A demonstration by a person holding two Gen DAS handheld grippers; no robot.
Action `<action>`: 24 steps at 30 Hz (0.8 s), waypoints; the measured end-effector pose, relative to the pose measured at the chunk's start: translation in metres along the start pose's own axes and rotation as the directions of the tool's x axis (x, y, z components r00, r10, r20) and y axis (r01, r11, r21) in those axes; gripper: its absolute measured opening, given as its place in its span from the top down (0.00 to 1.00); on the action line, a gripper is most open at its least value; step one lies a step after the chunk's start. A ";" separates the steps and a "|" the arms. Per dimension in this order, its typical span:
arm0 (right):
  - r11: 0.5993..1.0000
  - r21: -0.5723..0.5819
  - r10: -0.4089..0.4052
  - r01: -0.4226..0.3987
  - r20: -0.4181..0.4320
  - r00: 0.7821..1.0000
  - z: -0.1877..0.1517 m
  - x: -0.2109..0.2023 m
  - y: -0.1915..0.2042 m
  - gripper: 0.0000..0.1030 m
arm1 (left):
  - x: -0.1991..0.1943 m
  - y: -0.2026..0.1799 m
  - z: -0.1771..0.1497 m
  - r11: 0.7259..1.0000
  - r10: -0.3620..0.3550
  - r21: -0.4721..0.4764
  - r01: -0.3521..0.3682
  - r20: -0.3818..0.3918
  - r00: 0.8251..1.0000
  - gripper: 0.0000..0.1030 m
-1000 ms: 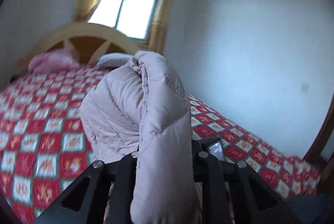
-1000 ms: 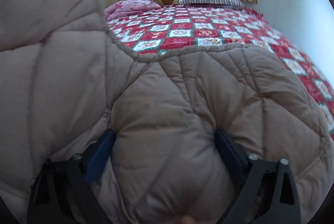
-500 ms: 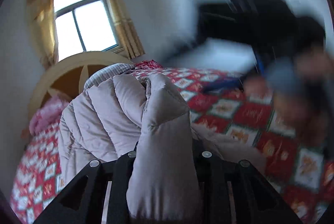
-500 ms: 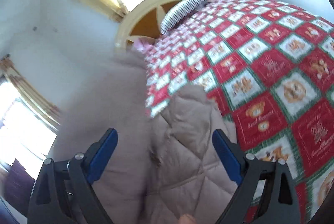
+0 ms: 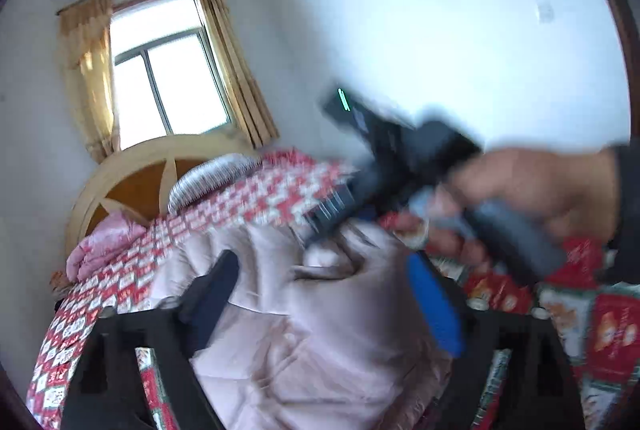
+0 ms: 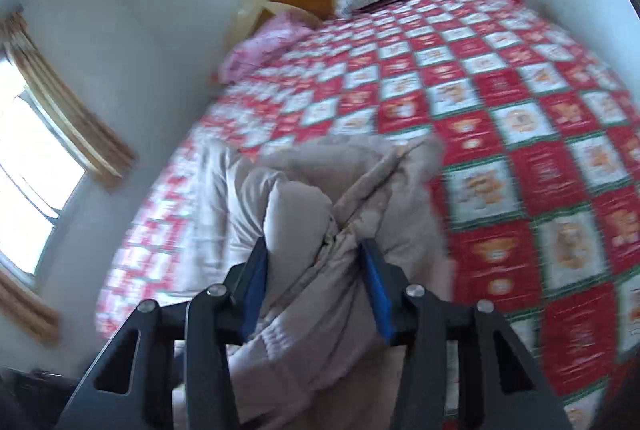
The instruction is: Fold large clothes
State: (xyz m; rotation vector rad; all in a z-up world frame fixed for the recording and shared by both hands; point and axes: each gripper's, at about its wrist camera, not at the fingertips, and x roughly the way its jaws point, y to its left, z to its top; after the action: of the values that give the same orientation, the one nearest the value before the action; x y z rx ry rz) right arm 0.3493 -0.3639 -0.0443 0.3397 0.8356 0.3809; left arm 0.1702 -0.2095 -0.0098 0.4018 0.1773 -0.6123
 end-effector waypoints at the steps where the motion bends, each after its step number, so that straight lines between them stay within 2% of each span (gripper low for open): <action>1: 1.000 -0.001 -0.026 0.026 -0.007 1.000 -0.002 0.000 -0.003 0.53 | -0.007 0.009 0.000 1.000 0.004 -0.013 -0.004 0.007 1.000 0.12; 3: 0.999 0.007 -0.050 0.050 -0.025 0.998 -0.008 0.004 -0.010 0.53 | -0.007 0.032 -0.006 0.998 0.050 -0.045 -0.050 -0.005 0.999 0.12; 4: 0.998 0.003 -0.070 0.070 -0.029 0.997 -0.010 0.004 -0.011 0.53 | 0.000 0.047 -0.013 0.994 0.095 -0.059 -0.097 -0.037 0.995 0.12; 6: 0.995 -0.003 -0.098 0.098 -0.036 0.995 -0.011 0.006 -0.018 0.53 | 0.024 0.074 -0.032 0.979 0.176 -0.082 -0.187 -0.127 0.976 0.12; 7: 0.994 -0.001 -0.106 0.106 -0.040 0.994 -0.012 0.002 -0.019 0.53 | 0.041 0.086 -0.045 0.975 0.190 -0.082 -0.207 -0.179 0.965 0.12; 10: 0.984 0.011 -0.179 0.179 -0.016 0.984 -0.008 -0.015 -0.014 0.53 | 0.068 0.095 -0.066 0.977 0.155 -0.113 -0.183 -0.220 0.963 0.12; 12: 0.972 0.034 -0.234 0.232 0.063 0.970 0.000 -0.038 0.001 0.52 | 0.077 0.087 -0.068 0.981 0.130 -0.112 -0.157 -0.218 0.967 0.12; 14: 0.982 0.074 -0.185 0.174 0.174 0.967 0.013 -0.063 0.025 0.51 | 0.083 0.076 -0.066 0.983 0.136 -0.094 -0.158 -0.207 0.969 0.12; 15: 0.988 0.093 -0.138 0.120 0.215 0.967 0.019 -0.070 0.036 0.46 | 0.085 0.072 -0.066 0.985 0.130 -0.090 -0.150 -0.199 0.971 0.12; 16: 0.993 0.111 -0.063 0.037 0.250 0.966 0.024 -0.073 0.047 0.44 | 0.085 0.066 -0.066 0.987 0.123 -0.082 -0.140 -0.190 0.974 0.12; 17: 0.987 0.131 0.052 -0.093 0.286 0.957 0.029 -0.072 0.056 0.39 | 0.085 0.063 -0.067 0.988 0.123 -0.074 -0.139 -0.189 0.974 0.12; 18: 0.956 0.161 0.184 -0.245 0.320 0.929 0.035 -0.063 0.060 0.39 | 0.086 0.063 -0.068 0.986 0.106 -0.104 -0.128 -0.198 0.974 0.12; 20: 0.897 0.204 0.314 -0.391 0.328 0.891 0.043 -0.035 0.058 0.39 | 0.078 0.074 -0.071 0.977 0.098 -0.166 -0.132 -0.201 0.975 0.12; 21: 0.868 0.233 0.361 -0.438 0.308 0.880 0.048 -0.016 0.052 0.38 | 0.072 0.081 -0.073 0.975 0.103 -0.175 -0.137 -0.191 0.976 0.12; 22: 0.855 0.258 0.365 -0.450 0.316 0.876 0.050 -0.005 0.042 0.39 | 0.061 0.089 -0.075 0.974 0.114 -0.174 -0.145 -0.177 0.978 0.12; 24: 0.869 0.334 0.250 -0.364 0.340 0.907 0.043 0.011 0.010 0.37 | 0.050 0.099 -0.074 0.970 0.148 -0.168 -0.174 -0.157 0.976 0.12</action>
State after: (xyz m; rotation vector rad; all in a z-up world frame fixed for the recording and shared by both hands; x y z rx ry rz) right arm 0.3869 -0.3565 -0.0203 0.8931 0.5636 0.4507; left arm 0.2651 -0.1312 -0.0599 0.2809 0.3318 -0.4023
